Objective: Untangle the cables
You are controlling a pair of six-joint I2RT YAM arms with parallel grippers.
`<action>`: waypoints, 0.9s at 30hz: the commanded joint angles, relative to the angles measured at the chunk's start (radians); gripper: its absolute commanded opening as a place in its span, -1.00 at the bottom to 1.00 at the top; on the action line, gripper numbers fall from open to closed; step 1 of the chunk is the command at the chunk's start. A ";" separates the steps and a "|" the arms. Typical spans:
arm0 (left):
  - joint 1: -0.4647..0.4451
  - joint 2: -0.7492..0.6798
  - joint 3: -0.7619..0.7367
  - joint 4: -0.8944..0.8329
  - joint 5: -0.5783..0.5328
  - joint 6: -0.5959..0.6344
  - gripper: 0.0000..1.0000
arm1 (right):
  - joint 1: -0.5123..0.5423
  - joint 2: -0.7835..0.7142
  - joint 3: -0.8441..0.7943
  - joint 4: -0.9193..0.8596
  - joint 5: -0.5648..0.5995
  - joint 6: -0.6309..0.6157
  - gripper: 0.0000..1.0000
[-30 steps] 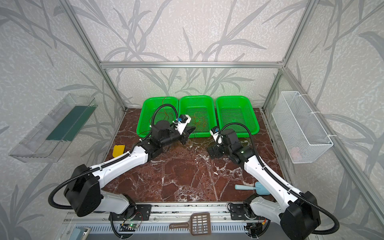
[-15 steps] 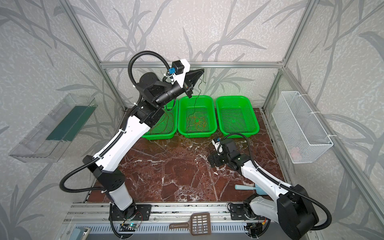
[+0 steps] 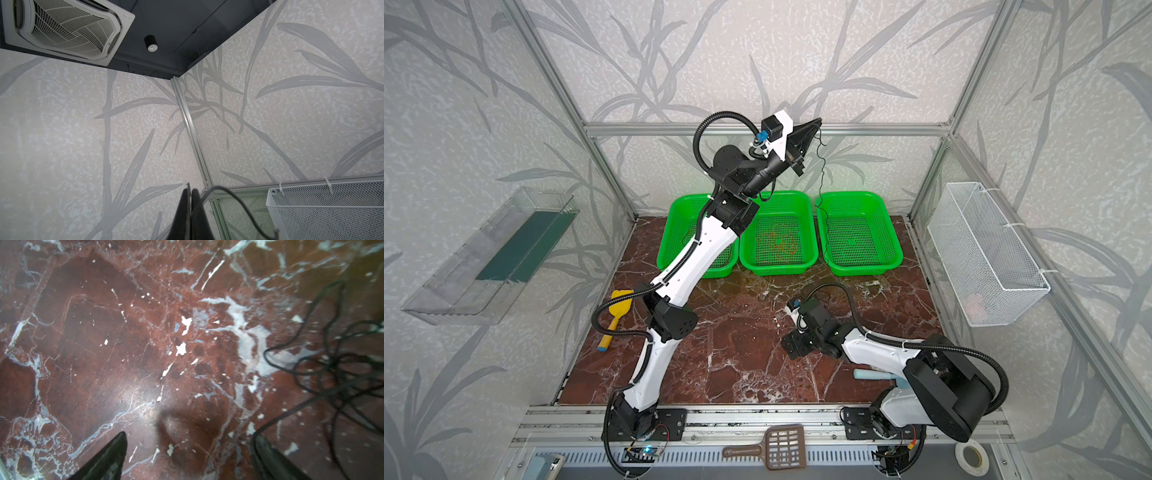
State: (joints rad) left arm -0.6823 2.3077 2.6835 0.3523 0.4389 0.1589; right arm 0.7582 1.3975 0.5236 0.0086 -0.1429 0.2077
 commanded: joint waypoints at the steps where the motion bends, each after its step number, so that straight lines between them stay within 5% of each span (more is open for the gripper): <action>1: -0.017 0.023 0.034 0.136 0.001 0.016 -1.00 | 0.048 0.072 0.039 0.044 -0.045 -0.031 0.82; 12: -0.042 0.169 -0.023 0.267 -0.013 -0.041 -1.00 | 0.161 0.362 0.218 0.080 -0.102 0.010 0.93; 27: -0.046 0.161 -0.223 0.259 -0.006 -0.067 -1.00 | 0.179 0.270 0.129 0.109 -0.044 0.007 0.98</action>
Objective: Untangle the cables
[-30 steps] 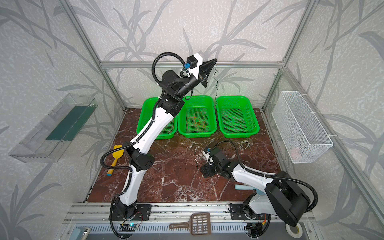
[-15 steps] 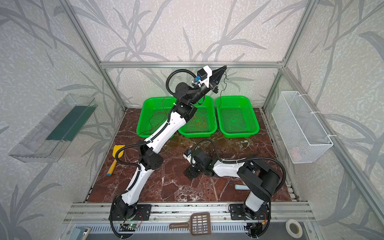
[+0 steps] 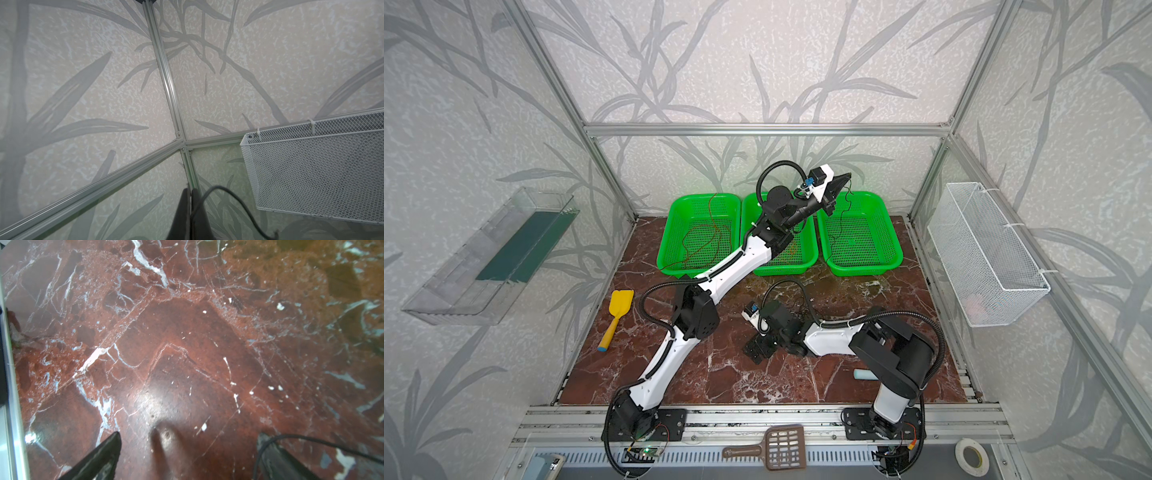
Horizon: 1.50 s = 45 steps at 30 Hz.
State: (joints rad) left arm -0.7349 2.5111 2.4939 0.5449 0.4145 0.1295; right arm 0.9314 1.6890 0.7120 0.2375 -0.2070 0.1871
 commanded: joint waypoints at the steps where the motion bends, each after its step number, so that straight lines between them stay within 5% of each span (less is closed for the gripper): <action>1: 0.010 -0.060 -0.036 0.040 0.024 -0.053 -1.00 | 0.006 -0.035 -0.065 -0.131 0.043 0.037 0.98; 15: 0.120 -0.500 -0.573 -0.004 0.117 -0.145 -1.00 | -0.239 -0.422 -0.158 -0.286 0.071 0.140 0.98; 24: 0.087 -0.575 -0.593 -0.011 0.213 -0.177 -1.00 | -0.374 -0.650 -0.207 -0.198 0.155 0.055 0.98; 34: 0.050 -0.634 -0.608 -0.005 0.250 -0.160 -1.00 | -0.439 -0.615 -0.131 -0.109 0.233 0.012 0.98; 45: 0.011 -0.672 -0.596 0.003 0.302 -0.166 -1.00 | -0.525 -0.462 -0.093 0.122 0.163 -0.018 0.98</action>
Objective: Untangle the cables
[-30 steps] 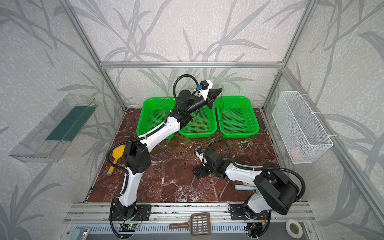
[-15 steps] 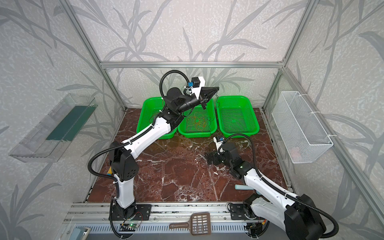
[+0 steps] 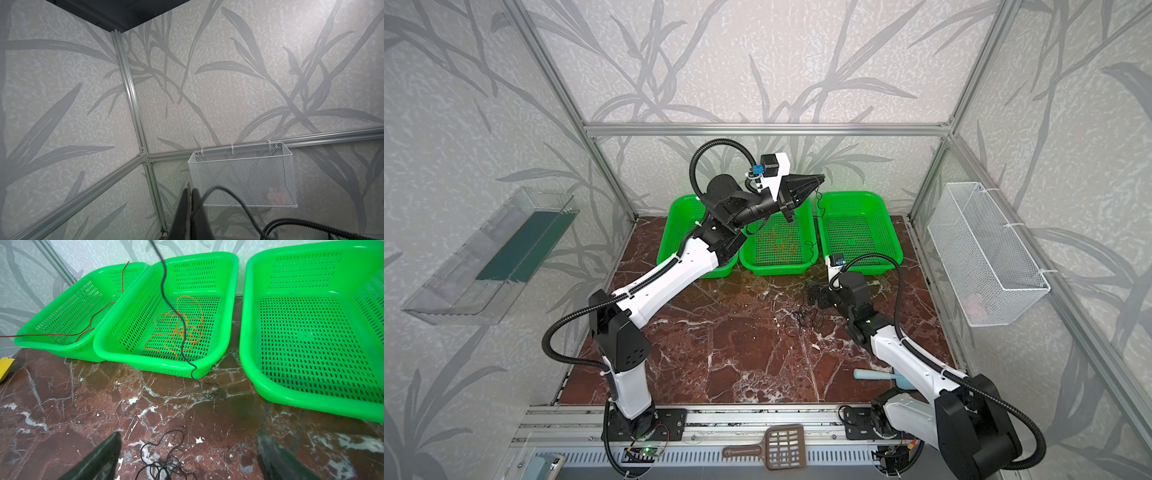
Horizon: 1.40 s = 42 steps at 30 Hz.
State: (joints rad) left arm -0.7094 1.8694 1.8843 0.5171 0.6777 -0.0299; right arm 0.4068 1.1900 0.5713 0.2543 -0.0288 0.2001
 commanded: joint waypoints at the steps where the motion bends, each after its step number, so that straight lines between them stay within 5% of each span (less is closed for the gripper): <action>1: -0.017 -0.029 0.020 0.031 0.041 -0.006 -1.00 | -0.002 0.052 0.057 0.114 -0.011 -0.038 0.98; 8: -0.032 -0.022 0.054 0.015 0.047 0.004 -1.00 | -0.015 0.162 0.126 0.194 0.001 -0.047 0.94; 11: -0.035 -0.022 0.067 0.004 0.047 0.011 -1.00 | -0.021 0.211 0.157 0.220 -0.052 -0.052 0.72; 12: -0.035 -0.021 0.067 0.005 0.047 0.013 -1.00 | -0.022 0.223 0.170 0.219 -0.067 -0.056 0.55; 14: -0.035 -0.028 0.064 -0.009 0.031 0.031 -1.00 | -0.023 0.226 0.185 0.207 -0.078 -0.058 -0.19; 18: -0.030 -0.046 0.044 -0.066 -0.028 0.112 -1.00 | -0.023 0.159 0.193 0.177 -0.061 -0.095 -0.96; 27: 0.029 0.019 0.064 -0.004 -0.118 0.059 -1.00 | -0.121 0.095 0.474 -0.094 -0.051 -0.165 -1.00; 42: 0.062 0.573 0.472 0.134 -0.214 -0.273 -1.00 | -0.325 0.498 0.835 -0.146 -0.107 -0.222 -1.00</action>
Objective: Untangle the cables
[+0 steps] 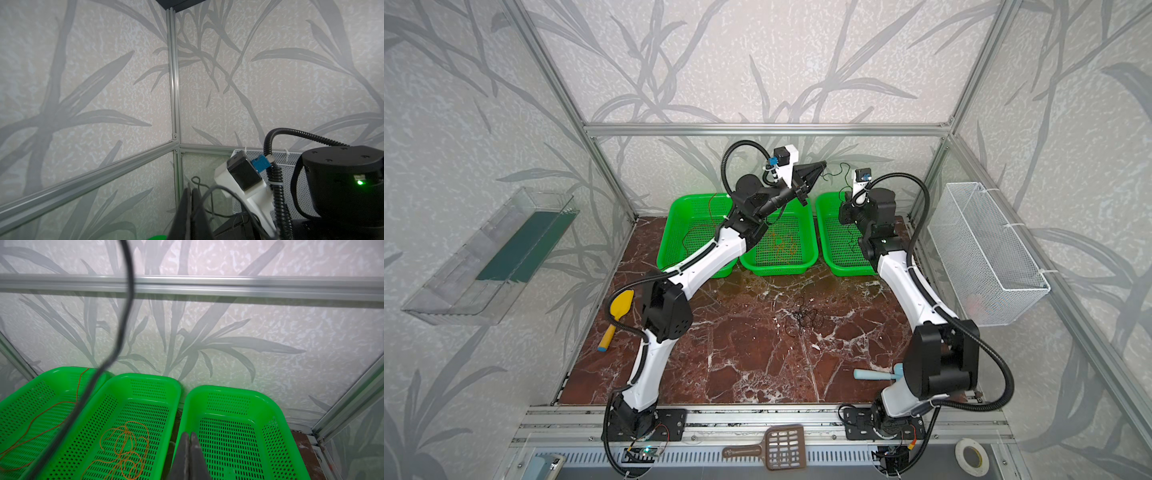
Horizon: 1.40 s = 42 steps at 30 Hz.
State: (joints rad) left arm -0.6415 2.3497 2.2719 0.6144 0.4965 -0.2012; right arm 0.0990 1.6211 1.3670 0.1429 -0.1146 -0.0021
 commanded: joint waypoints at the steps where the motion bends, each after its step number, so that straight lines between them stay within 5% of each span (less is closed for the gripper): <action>1: -0.008 0.133 0.120 0.032 -0.048 -0.112 -1.00 | -0.022 0.080 0.044 -0.035 -0.011 -0.018 -1.00; 7: -0.049 0.336 0.281 -0.179 -0.106 -0.064 -0.87 | -0.087 0.247 0.068 -0.068 0.079 0.123 -0.88; 10: -0.053 0.309 0.166 -0.181 -0.113 -0.056 -0.04 | -0.140 0.330 0.182 -0.253 0.049 0.212 -0.46; 12: -0.054 0.259 0.061 -0.152 -0.144 -0.028 0.28 | -0.152 0.380 0.268 -0.383 0.012 0.196 -0.18; 14: -0.052 0.214 -0.010 -0.144 -0.160 0.005 0.37 | -0.153 0.404 0.321 -0.482 -0.001 0.175 -0.01; 21: -0.041 0.097 -0.129 -0.153 -0.144 0.047 0.47 | -0.151 0.358 0.259 -0.513 0.041 0.170 0.33; 28: -0.032 -0.083 -0.307 -0.140 -0.089 0.109 0.47 | -0.135 0.263 0.195 -0.566 0.010 0.161 0.36; 42: -0.012 -0.717 -1.158 -0.468 -0.100 0.297 0.08 | 0.140 -0.197 -0.182 -0.576 0.099 0.148 0.34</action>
State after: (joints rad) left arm -0.6529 1.7107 1.2156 0.2832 0.4088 0.0441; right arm 0.1883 1.4673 1.2655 -0.3862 -0.0410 0.1337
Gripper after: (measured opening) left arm 0.548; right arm 0.674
